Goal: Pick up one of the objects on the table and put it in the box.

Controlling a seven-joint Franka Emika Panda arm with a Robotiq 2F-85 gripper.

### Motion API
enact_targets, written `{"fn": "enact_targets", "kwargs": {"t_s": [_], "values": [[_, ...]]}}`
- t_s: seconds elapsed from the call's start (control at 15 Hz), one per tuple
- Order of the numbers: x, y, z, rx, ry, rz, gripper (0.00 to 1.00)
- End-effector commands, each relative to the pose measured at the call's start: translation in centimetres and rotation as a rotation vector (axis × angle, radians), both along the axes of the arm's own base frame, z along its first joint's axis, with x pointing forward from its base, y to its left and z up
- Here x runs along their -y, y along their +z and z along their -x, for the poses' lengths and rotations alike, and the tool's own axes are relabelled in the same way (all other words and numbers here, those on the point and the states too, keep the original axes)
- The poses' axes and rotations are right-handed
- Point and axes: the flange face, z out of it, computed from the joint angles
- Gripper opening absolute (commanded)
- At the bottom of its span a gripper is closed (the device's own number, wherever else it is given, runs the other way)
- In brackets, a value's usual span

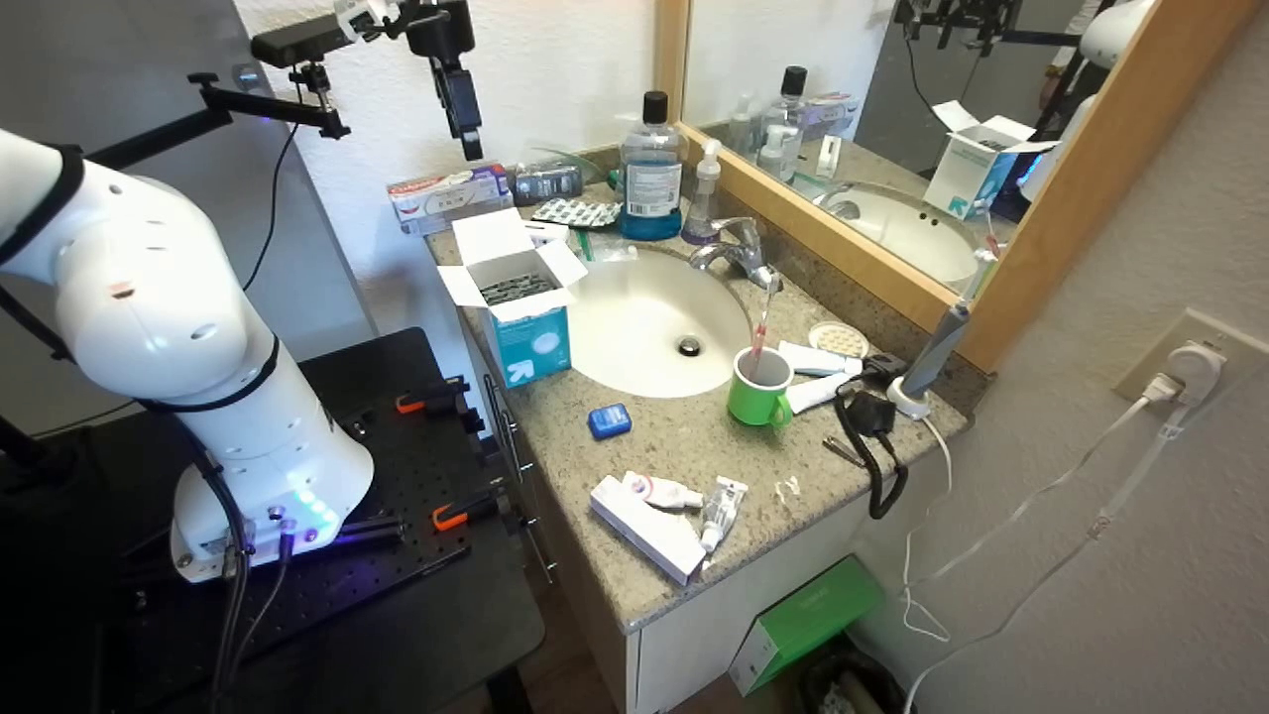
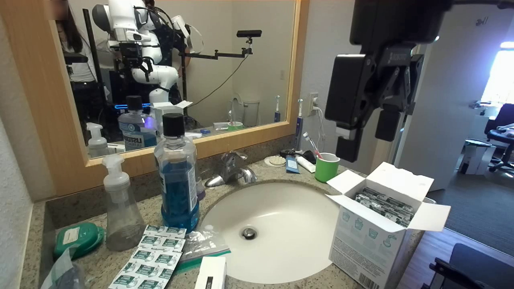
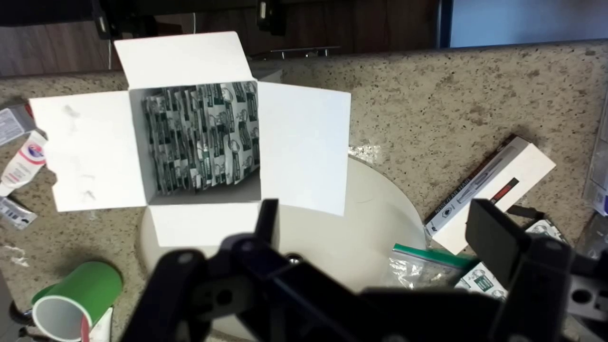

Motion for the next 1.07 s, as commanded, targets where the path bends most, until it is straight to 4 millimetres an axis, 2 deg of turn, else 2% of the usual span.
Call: {"fn": "enact_targets", "kwargs": {"t_s": [0.0, 0.53, 0.8, 1.0], "values": [[-0.1, -0.6, -0.3, -0.007, 0.032, -0.016, 1.0], [-0.3, -4.3, -3.0, -0.019, 0.1, -0.061, 1.0], [-0.8, -7.7, -4.1, -0.013, 0.163, -0.109, 1.0], [-2.4, -10.3, -4.9, -0.002, 0.24, -0.149, 1.0]]}}
